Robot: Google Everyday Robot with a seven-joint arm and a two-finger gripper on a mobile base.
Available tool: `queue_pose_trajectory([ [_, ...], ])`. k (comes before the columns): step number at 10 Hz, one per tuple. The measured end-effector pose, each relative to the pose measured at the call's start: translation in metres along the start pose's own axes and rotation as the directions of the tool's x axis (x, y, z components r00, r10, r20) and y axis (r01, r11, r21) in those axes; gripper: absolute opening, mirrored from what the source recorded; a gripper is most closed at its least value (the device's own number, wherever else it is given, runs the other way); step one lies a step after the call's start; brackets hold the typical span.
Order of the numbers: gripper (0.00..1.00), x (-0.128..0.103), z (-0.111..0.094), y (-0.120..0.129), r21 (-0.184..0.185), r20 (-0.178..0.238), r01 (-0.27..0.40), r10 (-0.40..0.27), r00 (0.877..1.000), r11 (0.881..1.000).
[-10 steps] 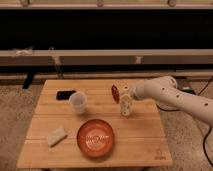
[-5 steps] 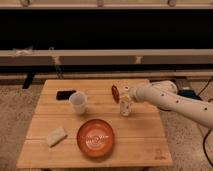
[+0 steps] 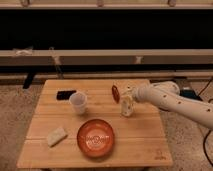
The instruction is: Stand the bottle upright
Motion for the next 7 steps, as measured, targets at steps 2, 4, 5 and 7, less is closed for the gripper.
queue_pose_trajectory([
  [2, 0.80, 0.0010, -0.0028, 0.0008, 0.001, -0.002, 0.000, 0.000, 1.000, 1.000],
  [4, 0.80, 0.0023, -0.0037, 0.0025, 0.003, -0.010, -0.001, 0.001, 1.000, 1.000],
  [5, 0.80, 0.0034, -0.0035, 0.0030, 0.006, -0.016, -0.002, 0.002, 1.000, 1.000],
  [7, 0.80, 0.0047, -0.0021, 0.0042, 0.009, -0.026, -0.001, 0.001, 1.000, 1.000],
])
